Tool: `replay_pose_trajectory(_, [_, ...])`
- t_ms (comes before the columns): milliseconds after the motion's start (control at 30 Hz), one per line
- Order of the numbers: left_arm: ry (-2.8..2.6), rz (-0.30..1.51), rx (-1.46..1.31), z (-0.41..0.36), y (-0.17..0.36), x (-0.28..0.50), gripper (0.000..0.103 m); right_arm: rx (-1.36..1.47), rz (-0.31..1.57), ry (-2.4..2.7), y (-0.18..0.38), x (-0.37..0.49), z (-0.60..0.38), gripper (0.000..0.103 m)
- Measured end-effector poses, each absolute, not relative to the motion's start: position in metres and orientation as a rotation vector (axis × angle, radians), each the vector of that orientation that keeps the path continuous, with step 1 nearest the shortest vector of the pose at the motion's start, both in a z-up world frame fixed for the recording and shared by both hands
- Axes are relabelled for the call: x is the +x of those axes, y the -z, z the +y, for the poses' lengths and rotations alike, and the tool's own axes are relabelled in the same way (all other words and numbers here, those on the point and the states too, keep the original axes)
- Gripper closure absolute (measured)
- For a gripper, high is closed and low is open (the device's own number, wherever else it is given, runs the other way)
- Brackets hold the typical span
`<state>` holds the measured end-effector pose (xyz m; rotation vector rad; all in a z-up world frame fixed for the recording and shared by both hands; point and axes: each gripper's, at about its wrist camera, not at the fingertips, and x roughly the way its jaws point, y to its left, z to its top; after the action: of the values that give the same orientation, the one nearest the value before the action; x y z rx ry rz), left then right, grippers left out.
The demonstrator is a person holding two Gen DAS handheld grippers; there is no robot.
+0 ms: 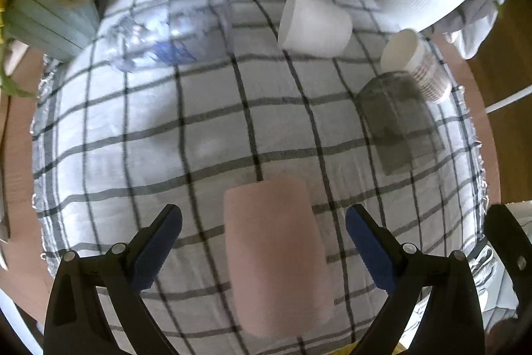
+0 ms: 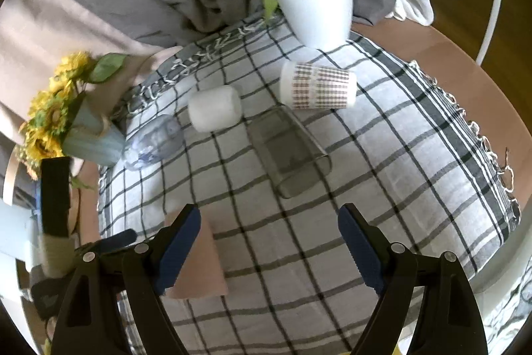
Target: Flip cup upside down
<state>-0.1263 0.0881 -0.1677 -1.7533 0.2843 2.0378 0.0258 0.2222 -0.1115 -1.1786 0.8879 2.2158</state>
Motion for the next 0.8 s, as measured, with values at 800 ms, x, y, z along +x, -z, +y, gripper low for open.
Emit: replay_pose_trajectory(800, [-2.107,0.242,-1.740,0.079,0.146,-0.124,0.041,-1.148,0.939,-2.266,0.105,0.024,0.243,0.018])
